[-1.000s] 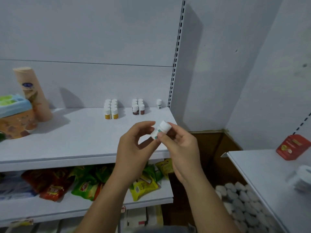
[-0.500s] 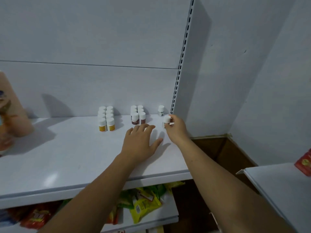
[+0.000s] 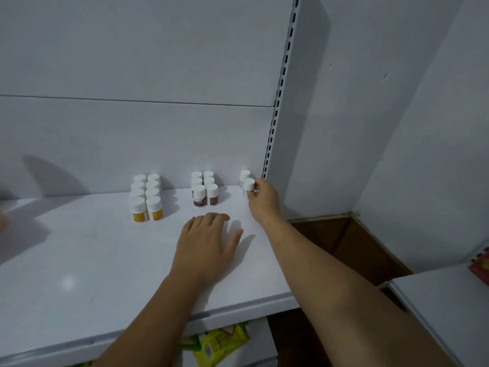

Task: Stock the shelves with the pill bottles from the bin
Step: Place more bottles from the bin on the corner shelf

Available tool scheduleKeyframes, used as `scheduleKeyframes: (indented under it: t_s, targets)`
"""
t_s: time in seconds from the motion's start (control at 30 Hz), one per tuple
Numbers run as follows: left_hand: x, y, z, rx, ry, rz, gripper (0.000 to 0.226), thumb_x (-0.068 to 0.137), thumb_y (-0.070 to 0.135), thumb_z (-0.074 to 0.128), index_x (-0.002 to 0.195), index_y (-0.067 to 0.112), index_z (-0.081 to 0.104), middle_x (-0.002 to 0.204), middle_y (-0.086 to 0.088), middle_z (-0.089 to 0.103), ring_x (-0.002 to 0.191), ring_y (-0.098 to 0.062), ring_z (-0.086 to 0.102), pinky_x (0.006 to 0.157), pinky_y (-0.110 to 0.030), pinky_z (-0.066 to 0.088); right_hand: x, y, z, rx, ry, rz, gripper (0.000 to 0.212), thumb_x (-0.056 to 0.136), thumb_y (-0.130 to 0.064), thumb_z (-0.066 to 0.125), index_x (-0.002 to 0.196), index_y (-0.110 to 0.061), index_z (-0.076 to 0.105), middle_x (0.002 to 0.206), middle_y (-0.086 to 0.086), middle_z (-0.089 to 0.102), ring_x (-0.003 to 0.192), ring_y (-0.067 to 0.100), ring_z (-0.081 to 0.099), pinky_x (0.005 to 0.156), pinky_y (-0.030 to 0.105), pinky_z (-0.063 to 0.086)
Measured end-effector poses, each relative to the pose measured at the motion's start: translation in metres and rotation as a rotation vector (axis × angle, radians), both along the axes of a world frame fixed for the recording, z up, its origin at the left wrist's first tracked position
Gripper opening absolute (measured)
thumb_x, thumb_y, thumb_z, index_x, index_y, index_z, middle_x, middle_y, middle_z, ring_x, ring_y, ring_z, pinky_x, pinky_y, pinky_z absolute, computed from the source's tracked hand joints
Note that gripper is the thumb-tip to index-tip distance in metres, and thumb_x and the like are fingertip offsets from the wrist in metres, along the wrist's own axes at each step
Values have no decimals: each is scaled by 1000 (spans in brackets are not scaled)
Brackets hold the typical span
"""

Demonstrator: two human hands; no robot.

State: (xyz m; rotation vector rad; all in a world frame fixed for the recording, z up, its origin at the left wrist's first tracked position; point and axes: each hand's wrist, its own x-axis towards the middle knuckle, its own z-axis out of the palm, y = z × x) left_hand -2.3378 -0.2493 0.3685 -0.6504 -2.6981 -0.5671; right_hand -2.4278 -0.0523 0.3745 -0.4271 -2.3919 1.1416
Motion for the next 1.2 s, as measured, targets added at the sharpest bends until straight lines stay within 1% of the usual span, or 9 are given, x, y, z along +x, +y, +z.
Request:
scheduleKeyframes:
  t_s: [0.1, 0.37, 0.63, 0.77, 0.8, 0.87, 1.0, 1.1, 1.2]
  targets:
    - [0, 1, -2, 21, 10, 11, 58, 102, 69, 29, 132, 30, 59, 128, 10, 65, 117, -15, 59, 111, -35, 40, -5, -1, -1, -5, -12, -11, 16, 100, -17, 61, 114, -14, 68, 111, 7, 73, 101, 27, 68, 90, 45, 57]
    - [-3, 2, -6, 40, -7, 14, 52, 103, 67, 30, 129, 31, 56, 124, 10, 64, 112, -14, 59, 106, -34, 43, -16, 0, -6, 23, -27, -48, 13, 98, -24, 61, 109, -20, 68, 108, 1, 74, 99, 25, 71, 87, 45, 59]
    - [-4, 3, -7, 53, -10, 12, 51, 104, 66, 29, 128, 31, 56, 122, 11, 64, 110, -13, 57, 106, -33, 43, -18, 1, -7, 61, -46, -69, 15, 101, -24, 60, 112, -18, 68, 110, 3, 74, 101, 27, 69, 87, 44, 57]
    - [-5, 2, -8, 57, -9, 12, 49, 105, 65, 30, 129, 31, 56, 124, 10, 64, 112, -13, 57, 107, -33, 43, -17, 1, -8, 80, -66, -70, 17, 100, -21, 60, 114, -17, 67, 109, 3, 73, 99, 27, 68, 81, 36, 54]
    - [-5, 2, -8, 56, -13, 9, 49, 105, 65, 31, 130, 30, 56, 125, 10, 64, 113, -14, 57, 108, -33, 42, -17, 1, -7, 60, -71, -62, 18, 99, -20, 60, 115, -16, 67, 111, 3, 73, 101, 27, 68, 83, 36, 55]
    - [-6, 3, -7, 51, -13, 3, 51, 105, 64, 30, 132, 29, 56, 125, 9, 63, 114, -14, 57, 109, -34, 41, -12, 1, -4, 4, -86, -39, 27, 97, -16, 64, 123, -15, 66, 122, 5, 71, 110, 27, 68, 92, 38, 55]
    - [-5, 2, -5, 46, 3, -7, 55, 104, 64, 30, 134, 27, 57, 127, 6, 64, 116, -18, 57, 109, -38, 43, 17, 3, 10, 1, -123, 22, 45, 97, -16, 67, 140, -14, 54, 142, 8, 59, 128, 28, 58, 101, 34, 45]
    - [-4, 0, -2, 43, 4, -13, 57, 103, 66, 34, 141, 28, 54, 137, 5, 61, 125, -20, 55, 114, -40, 41, 59, 3, 23, 91, -129, 80, 57, 99, -30, 65, 151, -20, 44, 152, 6, 51, 139, 26, 49, 112, 38, 42]
    - [0, 0, 6, 30, 1, -35, 63, 101, 70, 34, 148, 31, 48, 148, 5, 56, 136, -20, 50, 121, -46, 35, 110, 3, 37, 266, -191, 128, 66, 100, -47, 60, 157, -24, 36, 157, 4, 44, 143, 26, 44, 115, 43, 40]
